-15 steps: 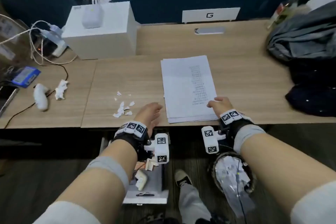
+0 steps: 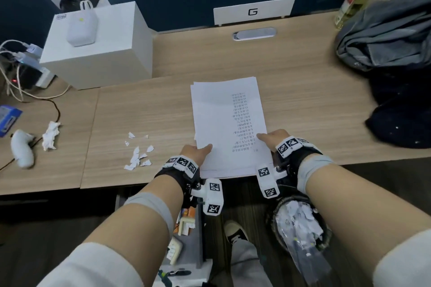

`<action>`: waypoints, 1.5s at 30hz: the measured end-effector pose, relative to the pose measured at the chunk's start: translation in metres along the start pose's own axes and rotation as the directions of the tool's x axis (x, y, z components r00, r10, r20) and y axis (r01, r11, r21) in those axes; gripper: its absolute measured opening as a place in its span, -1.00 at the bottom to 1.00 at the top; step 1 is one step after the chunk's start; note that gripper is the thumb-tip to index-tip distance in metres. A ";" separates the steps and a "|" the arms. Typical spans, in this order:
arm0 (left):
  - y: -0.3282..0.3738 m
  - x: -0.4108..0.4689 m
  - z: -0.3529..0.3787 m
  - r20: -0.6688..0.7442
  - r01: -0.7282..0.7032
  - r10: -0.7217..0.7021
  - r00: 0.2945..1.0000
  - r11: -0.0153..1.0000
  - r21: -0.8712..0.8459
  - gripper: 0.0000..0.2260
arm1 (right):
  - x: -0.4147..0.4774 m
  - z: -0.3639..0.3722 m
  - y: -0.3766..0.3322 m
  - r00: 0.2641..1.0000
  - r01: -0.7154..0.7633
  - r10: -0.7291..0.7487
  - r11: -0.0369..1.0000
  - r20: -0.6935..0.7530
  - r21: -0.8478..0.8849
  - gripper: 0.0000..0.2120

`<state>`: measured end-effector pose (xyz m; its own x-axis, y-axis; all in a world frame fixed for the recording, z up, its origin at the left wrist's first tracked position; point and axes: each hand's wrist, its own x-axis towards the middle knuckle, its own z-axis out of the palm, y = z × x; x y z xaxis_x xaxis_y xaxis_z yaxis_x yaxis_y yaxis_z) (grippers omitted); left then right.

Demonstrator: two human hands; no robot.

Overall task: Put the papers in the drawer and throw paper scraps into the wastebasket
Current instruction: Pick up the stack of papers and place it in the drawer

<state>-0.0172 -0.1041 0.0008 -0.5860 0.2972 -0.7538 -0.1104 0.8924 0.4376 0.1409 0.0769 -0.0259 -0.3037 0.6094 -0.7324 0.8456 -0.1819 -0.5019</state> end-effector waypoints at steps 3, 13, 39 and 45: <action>-0.035 -0.013 -0.010 -0.055 -0.033 0.031 0.998 0.999 -0.027 -0.66 | -0.021 0.034 -0.003 0.999 0.051 -0.052 0.998 -0.014 -0.044 -0.59; -0.165 -0.062 -0.057 -0.029 -0.220 0.218 0.976 0.968 -0.122 -0.65 | -0.112 0.128 0.016 0.999 0.040 -0.043 0.996 0.027 0.082 -0.62; -0.247 0.017 -0.061 -0.168 -0.239 0.175 0.970 0.813 -0.531 -0.67 | -0.098 0.258 0.057 0.974 0.217 -0.175 0.898 -0.142 0.382 -0.73; -0.247 0.034 -0.038 -0.143 -0.173 0.116 0.983 0.847 -0.503 -0.80 | -0.083 0.273 0.068 0.980 0.186 -0.146 0.908 -0.134 0.375 -0.85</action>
<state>-0.0402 -0.3271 -0.1139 -0.7039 0.3468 -0.6199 -0.3956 0.5335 0.7476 0.1033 -0.1964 -0.1249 -0.3622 0.7272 -0.5830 0.5462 -0.3412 -0.7650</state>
